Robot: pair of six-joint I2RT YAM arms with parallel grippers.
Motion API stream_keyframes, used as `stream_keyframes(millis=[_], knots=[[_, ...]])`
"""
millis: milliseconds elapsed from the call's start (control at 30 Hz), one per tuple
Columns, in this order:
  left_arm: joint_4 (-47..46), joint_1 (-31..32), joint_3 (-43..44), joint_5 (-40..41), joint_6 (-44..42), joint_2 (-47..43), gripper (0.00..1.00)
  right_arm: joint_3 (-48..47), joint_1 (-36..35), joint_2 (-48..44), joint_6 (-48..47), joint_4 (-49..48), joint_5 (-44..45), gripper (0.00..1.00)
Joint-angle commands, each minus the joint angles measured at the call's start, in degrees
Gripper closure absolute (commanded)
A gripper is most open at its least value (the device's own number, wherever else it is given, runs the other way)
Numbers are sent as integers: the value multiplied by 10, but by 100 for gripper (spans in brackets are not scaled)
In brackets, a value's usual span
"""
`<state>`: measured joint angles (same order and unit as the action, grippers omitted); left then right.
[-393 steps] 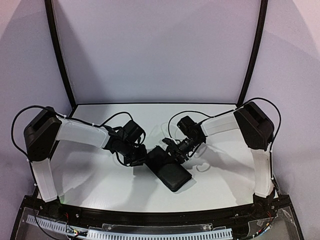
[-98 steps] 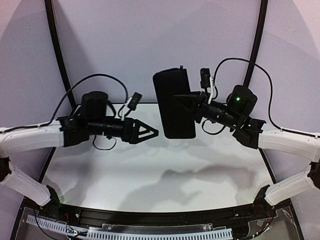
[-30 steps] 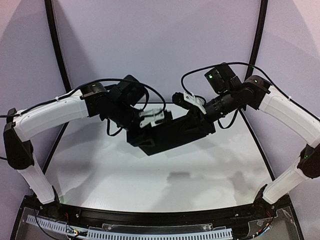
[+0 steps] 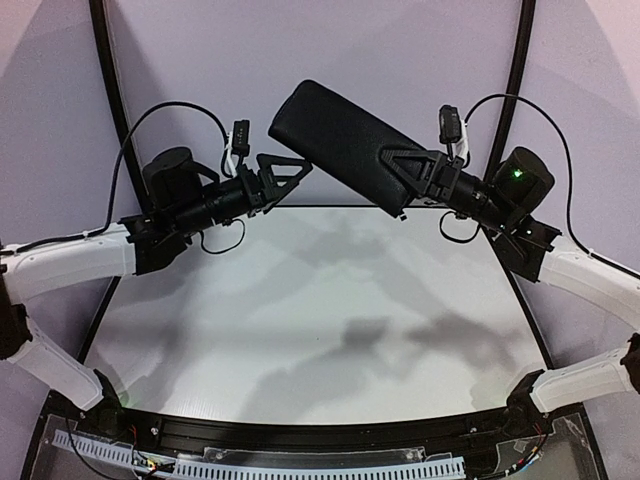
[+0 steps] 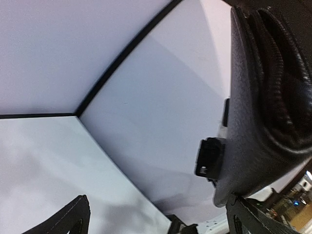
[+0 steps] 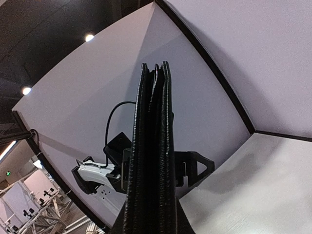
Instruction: Sort the hair-cutting tools
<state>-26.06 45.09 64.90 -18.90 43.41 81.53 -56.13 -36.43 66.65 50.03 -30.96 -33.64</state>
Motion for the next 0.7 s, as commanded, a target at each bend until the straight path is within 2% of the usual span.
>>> stream_keyframes(millis=[0, 133, 333, 567, 633, 667], knots=[[-168, 0, 6, -79, 16, 2, 1, -18, -6, -13, 0, -56, -16, 100], [-194, 0, 4, -115, 4, 2, 1, -12, -5, -21, -23, -39, 1, 100], [-241, 0, -45, -116, -15, -22, 1, -22, -5, -22, -61, -7, -16, 100], [-212, -1, -21, -67, -15, -9, 1, -38, -5, 12, -31, -55, -117, 100], [-240, -1, -17, -78, -3, 2, 4, -36, -5, 15, -27, -61, -120, 100], [-259, -1, -16, -86, 6, 7, 13, -36, -5, 16, -28, -59, -119, 100]])
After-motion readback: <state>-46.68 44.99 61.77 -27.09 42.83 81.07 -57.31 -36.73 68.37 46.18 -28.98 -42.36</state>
